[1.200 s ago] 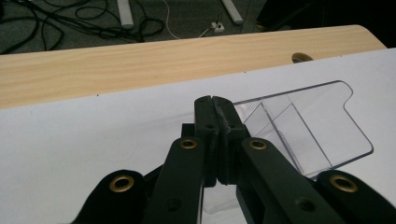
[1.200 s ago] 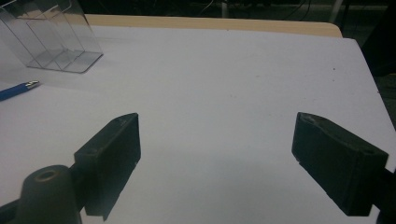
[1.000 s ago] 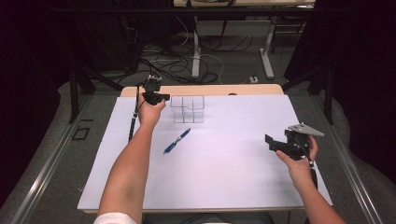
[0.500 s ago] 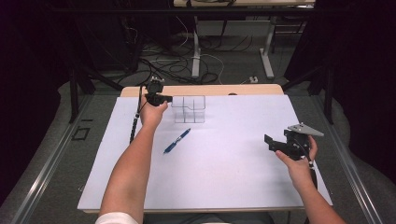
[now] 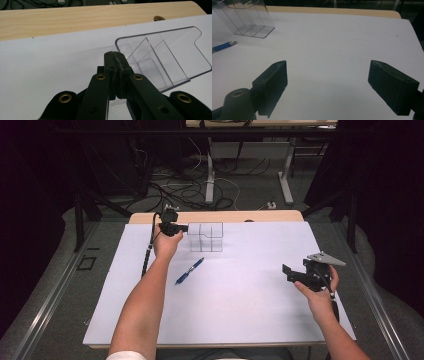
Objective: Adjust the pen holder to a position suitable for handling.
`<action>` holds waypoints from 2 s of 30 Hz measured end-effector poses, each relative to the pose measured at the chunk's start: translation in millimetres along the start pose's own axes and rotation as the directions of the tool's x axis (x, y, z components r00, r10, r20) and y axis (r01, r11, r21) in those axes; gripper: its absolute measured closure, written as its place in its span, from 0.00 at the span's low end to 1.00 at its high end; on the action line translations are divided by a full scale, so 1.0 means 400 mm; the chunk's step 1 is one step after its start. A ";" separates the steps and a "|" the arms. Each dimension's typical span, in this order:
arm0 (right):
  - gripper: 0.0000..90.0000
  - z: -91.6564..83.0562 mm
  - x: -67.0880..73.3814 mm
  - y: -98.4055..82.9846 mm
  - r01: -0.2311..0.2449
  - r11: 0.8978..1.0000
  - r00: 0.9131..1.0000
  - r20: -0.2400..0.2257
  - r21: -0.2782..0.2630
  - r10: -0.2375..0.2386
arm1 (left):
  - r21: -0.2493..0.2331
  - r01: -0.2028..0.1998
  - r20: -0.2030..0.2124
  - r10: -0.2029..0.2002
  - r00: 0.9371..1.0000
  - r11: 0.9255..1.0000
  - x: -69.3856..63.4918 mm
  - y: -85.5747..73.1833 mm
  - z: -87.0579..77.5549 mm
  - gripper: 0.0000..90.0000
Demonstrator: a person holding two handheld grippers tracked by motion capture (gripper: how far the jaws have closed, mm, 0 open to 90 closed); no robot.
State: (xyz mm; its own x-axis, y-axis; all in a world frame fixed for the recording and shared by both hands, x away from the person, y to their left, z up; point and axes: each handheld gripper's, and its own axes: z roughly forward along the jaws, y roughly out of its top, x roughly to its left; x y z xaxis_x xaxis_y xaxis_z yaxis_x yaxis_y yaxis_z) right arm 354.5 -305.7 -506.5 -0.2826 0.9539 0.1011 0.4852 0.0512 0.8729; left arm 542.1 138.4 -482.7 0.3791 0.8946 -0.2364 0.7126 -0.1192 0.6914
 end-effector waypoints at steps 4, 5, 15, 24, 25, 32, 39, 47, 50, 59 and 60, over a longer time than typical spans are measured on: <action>0.17 0.001 0.003 -0.001 -0.004 1.000 1.000 -0.004 0.006 0.004 | 0.003 0.001 0.007 -0.001 1.000 1.000 -0.008 -0.005 0.001 1.00; 0.17 0.002 0.004 -0.001 -0.004 1.000 1.000 -0.005 0.006 0.004 | 0.007 -0.001 0.006 0.000 1.000 1.000 -0.010 -0.005 0.001 1.00; 0.17 0.005 0.003 -0.001 0.004 1.000 1.000 -0.006 0.007 -0.004 | 0.023 0.004 0.024 -0.005 1.000 1.000 -0.036 -0.010 0.003 1.00; 0.17 0.004 0.003 -0.001 0.005 1.000 1.000 -0.005 0.010 -0.005 | 0.037 -0.010 0.045 0.008 0.999 0.999 -0.060 -0.012 0.006 1.00; 0.17 0.006 0.003 -0.001 0.005 1.000 1.000 -0.007 0.007 -0.005 | 0.037 -0.010 0.044 0.009 0.999 0.999 -0.062 -0.012 0.007 1.00; 0.18 0.005 0.003 -0.001 0.004 1.000 1.000 -0.006 0.011 -0.004 | 0.034 -0.016 0.050 0.014 0.999 0.999 -0.070 -0.012 0.011 1.00; 0.18 0.005 0.005 -0.002 -0.001 1.000 1.000 -0.009 0.013 0.001 | 0.028 -0.022 0.052 0.021 0.998 0.999 -0.072 -0.012 0.012 0.99; 0.18 0.007 0.003 -0.001 0.006 1.000 1.000 -0.018 0.009 -0.006 | 0.029 -0.031 0.043 0.030 0.999 0.999 -0.073 -0.013 0.004 0.95; 0.18 0.008 0.005 0.000 0.005 1.000 1.000 -0.022 0.010 -0.004 | 0.023 -0.048 0.035 0.047 0.998 0.999 -0.071 -0.010 -0.007 0.93; 0.17 0.007 -0.003 0.000 0.024 1.000 0.999 -0.033 0.000 -0.024 | -0.011 -0.055 0.039 0.056 0.998 0.998 -0.070 -0.003 -0.049 0.81; 0.17 0.007 -0.003 0.001 0.025 1.000 0.999 -0.035 -0.001 -0.025 | -0.012 -0.063 0.040 0.063 0.997 0.998 -0.071 -0.002 -0.053 0.79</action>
State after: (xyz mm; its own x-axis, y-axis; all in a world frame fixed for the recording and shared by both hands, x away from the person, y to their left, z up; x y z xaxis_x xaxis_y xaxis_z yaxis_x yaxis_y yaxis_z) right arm 357.1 -306.0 -507.7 -0.3237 0.9413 0.0960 0.4775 0.0749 0.8754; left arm 518.1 122.3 -462.0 0.4468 0.8673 -0.2194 0.6801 -0.1699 0.7131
